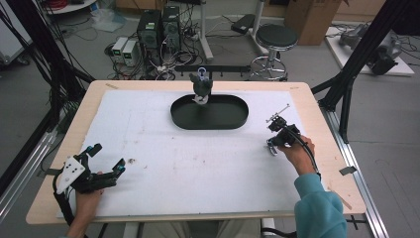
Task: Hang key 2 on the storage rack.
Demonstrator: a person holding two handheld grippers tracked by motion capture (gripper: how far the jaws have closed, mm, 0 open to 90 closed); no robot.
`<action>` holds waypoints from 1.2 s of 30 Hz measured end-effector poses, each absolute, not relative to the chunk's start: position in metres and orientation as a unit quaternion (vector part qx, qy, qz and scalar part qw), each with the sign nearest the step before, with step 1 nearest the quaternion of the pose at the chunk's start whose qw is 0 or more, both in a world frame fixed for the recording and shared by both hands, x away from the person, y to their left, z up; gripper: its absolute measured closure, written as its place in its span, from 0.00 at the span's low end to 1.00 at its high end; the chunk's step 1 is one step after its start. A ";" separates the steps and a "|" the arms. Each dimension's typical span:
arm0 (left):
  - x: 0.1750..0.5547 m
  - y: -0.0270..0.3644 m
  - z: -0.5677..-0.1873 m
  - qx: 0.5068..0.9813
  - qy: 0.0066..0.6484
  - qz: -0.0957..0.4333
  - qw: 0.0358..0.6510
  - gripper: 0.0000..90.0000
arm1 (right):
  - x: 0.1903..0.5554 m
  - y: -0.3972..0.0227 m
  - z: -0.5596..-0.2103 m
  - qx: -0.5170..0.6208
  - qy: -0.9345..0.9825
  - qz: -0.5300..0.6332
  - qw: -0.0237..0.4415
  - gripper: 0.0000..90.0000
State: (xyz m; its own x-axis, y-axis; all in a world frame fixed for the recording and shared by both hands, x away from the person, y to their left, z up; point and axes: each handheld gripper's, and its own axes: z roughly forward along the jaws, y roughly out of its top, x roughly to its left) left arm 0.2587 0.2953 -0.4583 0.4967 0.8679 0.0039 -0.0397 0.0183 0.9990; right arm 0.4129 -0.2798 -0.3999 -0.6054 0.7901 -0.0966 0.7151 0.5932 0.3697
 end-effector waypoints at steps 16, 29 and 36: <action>0.259 0.295 -0.458 0.600 0.346 0.363 0.624 0.03 | 0.410 -0.281 -0.389 0.416 0.875 0.222 0.113 0.98; 0.259 0.295 -0.458 0.599 0.346 0.363 0.625 0.03 | 0.409 -0.271 -0.364 0.388 0.848 0.343 0.110 0.99; 0.259 0.295 -0.458 0.599 0.346 0.363 0.624 0.03 | 0.410 -0.272 -0.354 0.379 0.829 0.398 0.109 0.99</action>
State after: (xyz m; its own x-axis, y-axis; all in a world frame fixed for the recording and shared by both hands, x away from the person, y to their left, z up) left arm 0.2588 0.2953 -0.4583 0.4968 0.8678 0.0038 -0.0388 0.0178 0.9991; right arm 0.4099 -0.2717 -0.3538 -0.6895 0.7142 0.1206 0.5408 0.3969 0.7417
